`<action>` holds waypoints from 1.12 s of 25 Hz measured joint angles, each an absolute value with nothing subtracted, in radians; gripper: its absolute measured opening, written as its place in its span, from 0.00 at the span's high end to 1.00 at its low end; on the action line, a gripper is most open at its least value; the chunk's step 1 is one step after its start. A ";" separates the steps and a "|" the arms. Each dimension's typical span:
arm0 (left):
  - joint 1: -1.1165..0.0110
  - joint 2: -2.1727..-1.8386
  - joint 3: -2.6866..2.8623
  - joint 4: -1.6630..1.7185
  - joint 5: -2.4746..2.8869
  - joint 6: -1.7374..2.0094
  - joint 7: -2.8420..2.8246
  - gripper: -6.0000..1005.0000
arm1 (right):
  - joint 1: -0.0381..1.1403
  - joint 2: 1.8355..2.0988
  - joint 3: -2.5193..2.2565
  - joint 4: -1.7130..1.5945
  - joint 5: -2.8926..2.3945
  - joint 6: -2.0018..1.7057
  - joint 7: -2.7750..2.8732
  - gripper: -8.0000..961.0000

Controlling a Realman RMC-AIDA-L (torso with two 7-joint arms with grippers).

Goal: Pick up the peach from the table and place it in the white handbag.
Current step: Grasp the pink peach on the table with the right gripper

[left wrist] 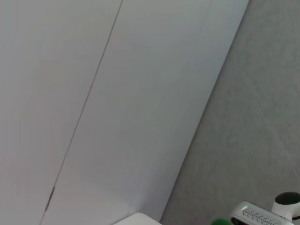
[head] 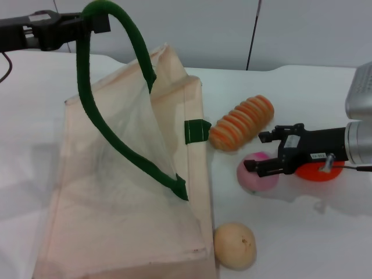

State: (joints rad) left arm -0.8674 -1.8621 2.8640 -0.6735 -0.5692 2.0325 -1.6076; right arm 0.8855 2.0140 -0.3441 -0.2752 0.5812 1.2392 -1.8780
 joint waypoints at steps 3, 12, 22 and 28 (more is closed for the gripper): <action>-0.867 -1.862 2.864 -0.673 -0.569 2.032 -1.608 0.87 | 0.885 2.015 -0.405 -0.277 0.582 1.209 -1.835 0.07; -0.864 -1.862 2.864 -0.673 -0.573 2.031 -1.608 0.87 | 0.869 2.014 -0.456 -0.278 0.583 1.209 -1.814 0.07; -0.861 -1.862 2.863 -0.673 -0.576 2.030 -1.608 0.87 | 0.847 2.014 -0.456 -0.325 0.583 1.299 -1.858 0.19; -0.860 -1.862 2.862 -0.673 -0.581 2.028 -1.608 0.87 | 0.847 2.014 -0.460 -0.327 0.582 1.306 -1.870 0.35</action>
